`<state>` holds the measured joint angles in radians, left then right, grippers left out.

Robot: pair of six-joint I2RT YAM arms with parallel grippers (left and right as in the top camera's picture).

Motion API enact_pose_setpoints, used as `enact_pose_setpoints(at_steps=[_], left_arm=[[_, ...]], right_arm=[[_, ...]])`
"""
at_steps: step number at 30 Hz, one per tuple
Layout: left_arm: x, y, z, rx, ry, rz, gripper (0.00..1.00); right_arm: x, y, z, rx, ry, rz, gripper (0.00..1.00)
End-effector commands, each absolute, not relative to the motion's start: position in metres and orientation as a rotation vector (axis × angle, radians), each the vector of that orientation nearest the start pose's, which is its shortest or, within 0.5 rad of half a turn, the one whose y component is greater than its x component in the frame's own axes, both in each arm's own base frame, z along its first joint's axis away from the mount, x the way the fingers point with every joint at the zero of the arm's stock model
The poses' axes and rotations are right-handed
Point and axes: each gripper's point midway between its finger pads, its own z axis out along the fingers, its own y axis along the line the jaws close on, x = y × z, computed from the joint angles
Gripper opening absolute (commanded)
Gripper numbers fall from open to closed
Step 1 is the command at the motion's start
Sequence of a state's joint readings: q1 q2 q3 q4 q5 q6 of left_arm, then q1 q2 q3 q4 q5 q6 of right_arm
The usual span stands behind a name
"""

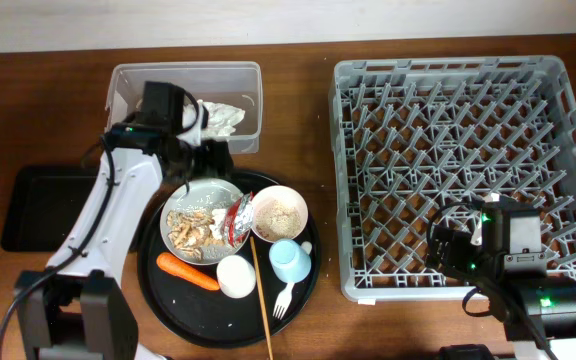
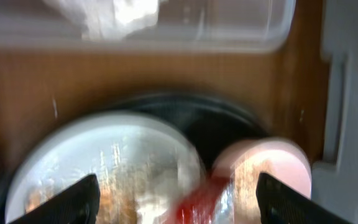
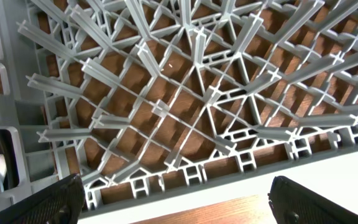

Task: Sort waste into correct bins and load items into the dishwasher rack

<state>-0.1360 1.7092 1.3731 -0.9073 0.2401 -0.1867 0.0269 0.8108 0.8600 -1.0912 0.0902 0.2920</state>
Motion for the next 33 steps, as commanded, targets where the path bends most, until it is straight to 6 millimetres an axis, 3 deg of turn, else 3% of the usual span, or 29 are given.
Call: enact_pose_setpoints(at_steps=[1, 4, 7, 10, 11, 12, 13, 15, 17, 19, 21, 23, 26, 27, 28, 29, 30, 33], left_arm=[[0.34, -0.125, 0.114, 0.134, 2.926, -0.449, 0.77], [0.309, -0.124, 0.075, 0.256, 3.015, -0.195, 0.75], [0.306, -0.112, 0.056, 0.25, 3.012, -0.093, 0.67], [0.305, -0.112, 0.05, 0.251, 3.007, -0.093, 0.35], [0.307, -0.113, 0.051, 0.25, 2.996, -0.098, 0.12], [0.309, -0.113, 0.051, 0.249, 2.989, -0.101, 0.02], [0.31, -0.114, 0.051, 0.249, 2.984, -0.102, 0.0], [0.316, -0.116, 0.068, 0.247, 2.949, -0.114, 0.01], [0.339, -0.118, 0.123, 0.219, 2.807, -0.157, 0.01], [0.369, -0.107, 0.18, 0.146, 2.626, -0.167, 0.01], [0.405, -0.091, 0.206, 0.064, 2.473, -0.144, 0.01], [0.451, -0.078, 0.212, 0.038, 2.338, -0.13, 0.0], [0.495, -0.074, 0.161, 0.01, 2.339, -0.119, 0.02], [0.501, -0.075, 0.152, 0.01, 2.342, -0.118, 0.09], [0.504, -0.075, 0.15, 0.01, 2.339, -0.119, 0.28], [0.503, -0.075, 0.152, 0.011, 2.336, -0.121, 0.59], [0.497, -0.076, 0.155, 0.016, 2.354, -0.13, 0.67], [0.412, -0.088, 0.163, 0.073, 2.603, -0.278, 0.67]], right_arm=[[0.206, -0.012, 0.172, 0.391, 2.554, -0.018, 0.98], [0.206, -0.012, 0.172, 0.391, 2.554, -0.018, 0.99], [0.206, -0.012, 0.172, 0.391, 2.554, -0.018, 0.98], [0.206, -0.012, 0.172, 0.391, 2.554, -0.018, 0.98], [0.206, -0.012, 0.172, 0.391, 2.554, -0.018, 0.98], [0.206, -0.012, 0.172, 0.391, 2.554, -0.018, 0.98], [0.206, -0.012, 0.172, 0.391, 2.554, -0.018, 0.98], [0.206, -0.012, 0.172, 0.391, 2.554, -0.019, 0.99], [0.206, -0.012, 0.172, 0.391, 2.554, -0.019, 0.98], [0.206, -0.012, 0.172, 0.391, 2.554, -0.019, 0.98], [0.206, -0.012, 0.172, 0.391, 2.554, -0.018, 0.98], [0.206, -0.012, 0.172, 0.391, 2.554, -0.018, 0.98], [0.206, -0.012, 0.172, 0.391, 2.554, -0.018, 0.98], [0.206, -0.012, 0.172, 0.391, 2.554, -0.018, 0.98], [0.206, -0.012, 0.172, 0.391, 2.554, -0.019, 0.98], [0.206, -0.012, 0.172, 0.391, 2.554, -0.018, 0.98], [0.206, -0.012, 0.172, 0.391, 2.554, -0.018, 0.98], [0.206, -0.012, 0.172, 0.391, 2.554, -0.018, 0.98]])
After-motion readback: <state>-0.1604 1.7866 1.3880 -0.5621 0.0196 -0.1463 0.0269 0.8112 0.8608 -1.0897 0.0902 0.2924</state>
